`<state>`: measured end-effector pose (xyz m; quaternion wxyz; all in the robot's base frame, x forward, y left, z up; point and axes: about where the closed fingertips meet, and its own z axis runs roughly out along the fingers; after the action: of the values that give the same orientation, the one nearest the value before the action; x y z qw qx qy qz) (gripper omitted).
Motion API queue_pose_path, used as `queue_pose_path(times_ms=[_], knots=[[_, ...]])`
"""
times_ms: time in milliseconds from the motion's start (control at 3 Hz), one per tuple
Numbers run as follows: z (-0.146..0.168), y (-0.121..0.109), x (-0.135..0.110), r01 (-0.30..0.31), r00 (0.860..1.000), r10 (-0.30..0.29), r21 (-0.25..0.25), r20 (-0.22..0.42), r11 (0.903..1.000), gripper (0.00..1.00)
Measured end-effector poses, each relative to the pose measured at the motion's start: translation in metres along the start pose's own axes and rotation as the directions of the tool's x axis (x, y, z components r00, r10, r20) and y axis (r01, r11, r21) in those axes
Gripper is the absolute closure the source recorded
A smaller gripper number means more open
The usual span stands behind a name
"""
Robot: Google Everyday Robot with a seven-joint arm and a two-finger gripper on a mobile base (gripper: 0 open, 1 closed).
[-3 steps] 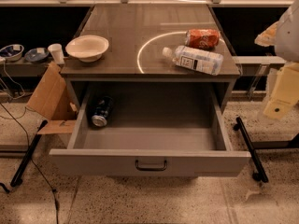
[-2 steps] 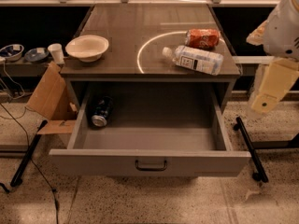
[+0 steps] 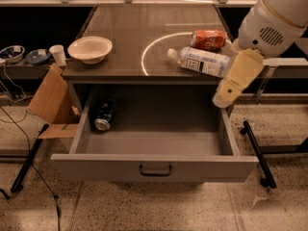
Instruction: Pick pepsi can from top drawer and place on counter
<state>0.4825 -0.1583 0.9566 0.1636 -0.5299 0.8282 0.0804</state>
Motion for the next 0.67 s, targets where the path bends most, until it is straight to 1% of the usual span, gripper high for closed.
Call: queue_pose_path(times_ms=[333, 667], knots=[[0.017, 0.005, -0.022, -0.131, 0.991, 0.133, -0.058, 0.03, 0.9897, 0.0], [0.034, 0.009, -0.048, -0.328, 0.94, 0.336, -0.11, 0.064, 0.9384, 0.0]])
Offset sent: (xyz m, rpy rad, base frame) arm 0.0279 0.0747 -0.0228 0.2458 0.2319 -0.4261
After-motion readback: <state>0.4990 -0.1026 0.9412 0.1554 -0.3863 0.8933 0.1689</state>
